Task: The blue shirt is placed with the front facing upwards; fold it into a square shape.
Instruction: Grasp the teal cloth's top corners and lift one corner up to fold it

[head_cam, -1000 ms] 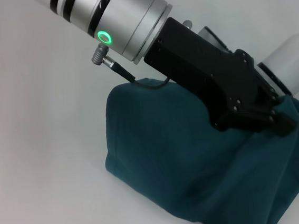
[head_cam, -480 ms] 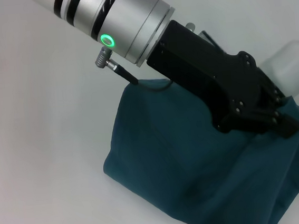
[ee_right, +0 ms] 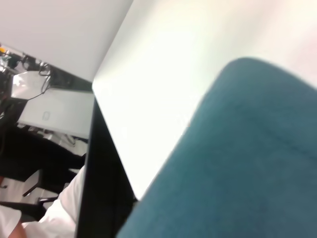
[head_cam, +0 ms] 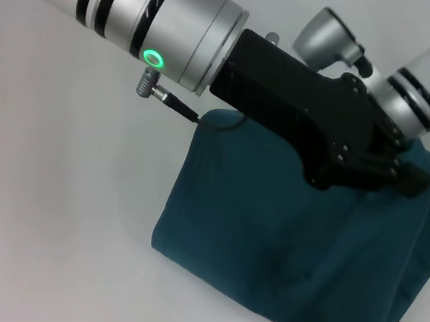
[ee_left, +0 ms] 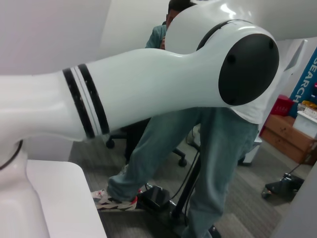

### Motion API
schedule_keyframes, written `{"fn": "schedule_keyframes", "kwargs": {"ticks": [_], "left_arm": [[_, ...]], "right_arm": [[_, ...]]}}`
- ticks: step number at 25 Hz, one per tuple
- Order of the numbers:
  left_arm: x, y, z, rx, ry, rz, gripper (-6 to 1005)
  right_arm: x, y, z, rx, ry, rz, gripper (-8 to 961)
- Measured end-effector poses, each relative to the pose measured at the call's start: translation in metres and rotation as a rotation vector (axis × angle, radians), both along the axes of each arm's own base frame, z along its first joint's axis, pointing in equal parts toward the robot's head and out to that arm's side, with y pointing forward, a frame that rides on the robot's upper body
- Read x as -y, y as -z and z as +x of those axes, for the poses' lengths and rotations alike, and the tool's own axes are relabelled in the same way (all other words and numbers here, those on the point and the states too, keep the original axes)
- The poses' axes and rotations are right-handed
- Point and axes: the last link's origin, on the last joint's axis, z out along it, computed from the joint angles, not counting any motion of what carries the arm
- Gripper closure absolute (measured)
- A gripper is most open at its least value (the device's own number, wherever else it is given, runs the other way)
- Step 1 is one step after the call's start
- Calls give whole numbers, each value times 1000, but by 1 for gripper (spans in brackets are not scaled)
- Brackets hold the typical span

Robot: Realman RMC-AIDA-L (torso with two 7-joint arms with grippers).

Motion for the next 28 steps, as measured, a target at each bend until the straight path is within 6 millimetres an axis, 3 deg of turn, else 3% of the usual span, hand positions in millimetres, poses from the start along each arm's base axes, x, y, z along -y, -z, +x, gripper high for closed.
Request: {"fn": "schedule_keyframes", "kwargs": {"ticks": [18,28], "left_arm": [[2,30,8,-27,53,53,958],[2,38,21,-3,106,83,957]], "right_arm": [[-25,-26,3,104,-19,88,927],[-31,-41,-3,53,-15,111,926]]}}
